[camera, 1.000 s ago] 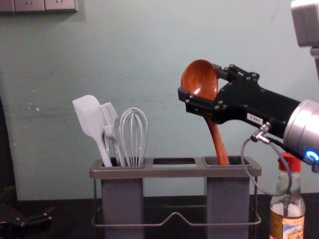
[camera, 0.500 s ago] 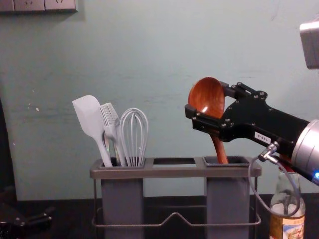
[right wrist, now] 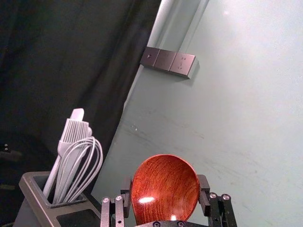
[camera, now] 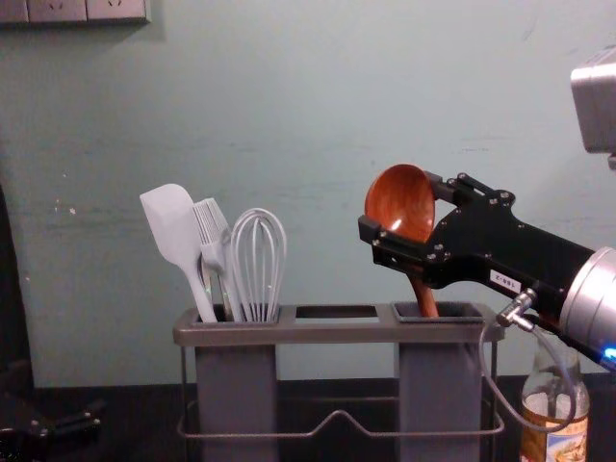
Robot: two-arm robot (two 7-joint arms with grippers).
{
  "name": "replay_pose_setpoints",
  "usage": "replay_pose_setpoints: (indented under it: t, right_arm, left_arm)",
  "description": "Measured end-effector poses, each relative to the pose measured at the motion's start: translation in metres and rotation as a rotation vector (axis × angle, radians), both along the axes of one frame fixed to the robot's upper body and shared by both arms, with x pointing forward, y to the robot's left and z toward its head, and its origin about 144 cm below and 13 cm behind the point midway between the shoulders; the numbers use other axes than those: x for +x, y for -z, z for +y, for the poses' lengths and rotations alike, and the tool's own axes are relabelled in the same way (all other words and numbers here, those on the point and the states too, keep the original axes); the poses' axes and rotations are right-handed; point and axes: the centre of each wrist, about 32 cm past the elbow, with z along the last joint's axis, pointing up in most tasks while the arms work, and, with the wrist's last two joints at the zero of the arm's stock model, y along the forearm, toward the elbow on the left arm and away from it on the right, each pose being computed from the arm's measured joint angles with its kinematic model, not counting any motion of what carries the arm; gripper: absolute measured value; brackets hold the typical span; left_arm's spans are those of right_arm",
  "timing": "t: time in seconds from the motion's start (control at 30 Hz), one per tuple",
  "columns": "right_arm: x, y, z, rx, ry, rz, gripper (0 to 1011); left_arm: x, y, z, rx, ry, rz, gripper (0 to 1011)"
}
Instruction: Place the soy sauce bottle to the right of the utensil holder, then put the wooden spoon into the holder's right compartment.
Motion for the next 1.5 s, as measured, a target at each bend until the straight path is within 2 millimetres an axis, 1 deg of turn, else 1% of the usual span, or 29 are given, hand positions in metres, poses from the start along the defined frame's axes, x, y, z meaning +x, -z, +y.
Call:
replay_pose_setpoints:
  t: [0.27, 0.3, 0.33, 0.43, 0.5, 0.8, 0.97, 1.1, 1.13, 1.33, 1.5]
  right_arm:
    - [-0.001, 0.003, 0.001, -0.002, 0.004, 0.005, 848]
    - [-0.001, 0.003, 0.001, 0.002, 0.007, 0.005, 886]
    - [-0.001, 0.002, 0.001, 0.005, 0.009, 0.003, 886]
    - [-0.002, 0.0, 0.001, 0.021, 0.016, -0.002, 979]
    - [-0.002, -0.001, 0.001, 0.032, 0.024, -0.004, 1003]
    - [-0.011, 0.0, 0.001, 0.063, 0.043, -0.007, 1003]
    - [-0.023, 0.0, -0.001, 0.087, 0.047, -0.014, 1002]
    - [-0.038, 0.0, -0.002, 0.107, 0.044, -0.012, 1002]
    - [-0.038, 0.0, -0.002, 0.107, 0.044, -0.012, 1002]
    - [-0.062, -0.001, -0.006, 0.123, 0.036, -0.017, 1002]
    - [-0.077, -0.004, -0.011, 0.123, 0.03, -0.017, 1002]
  left_arm:
    - [0.0, 0.0, 0.0, 0.0, 0.0, 0.0, 1005]
    - [0.0, 0.0, 0.0, 0.0, 0.0, 0.0, 1005]
    - [0.0, 0.0, 0.0, 0.0, 0.0, 0.0, 1005]
    - [0.0, 0.0, 0.0, 0.0, 0.0, 0.0, 1005]
    - [0.0, 0.0, 0.0, 0.0, 0.0, 0.0, 1005]
    - [0.0, 0.0, 0.0, 0.0, 0.0, 0.0, 1005]
    - [0.0, 0.0, 0.0, 0.0, 0.0, 0.0, 1005]
    - [0.0, 0.0, 0.0, 0.0, 0.0, 0.0, 1005]
    - [0.0, 0.0, 0.0, 0.0, 0.0, 0.0, 1005]
    - [0.0, 0.0, 0.0, 0.0, 0.0, 0.0, 1005]
    - [0.0, 0.0, 0.0, 0.0, 0.0, 0.0, 1005]
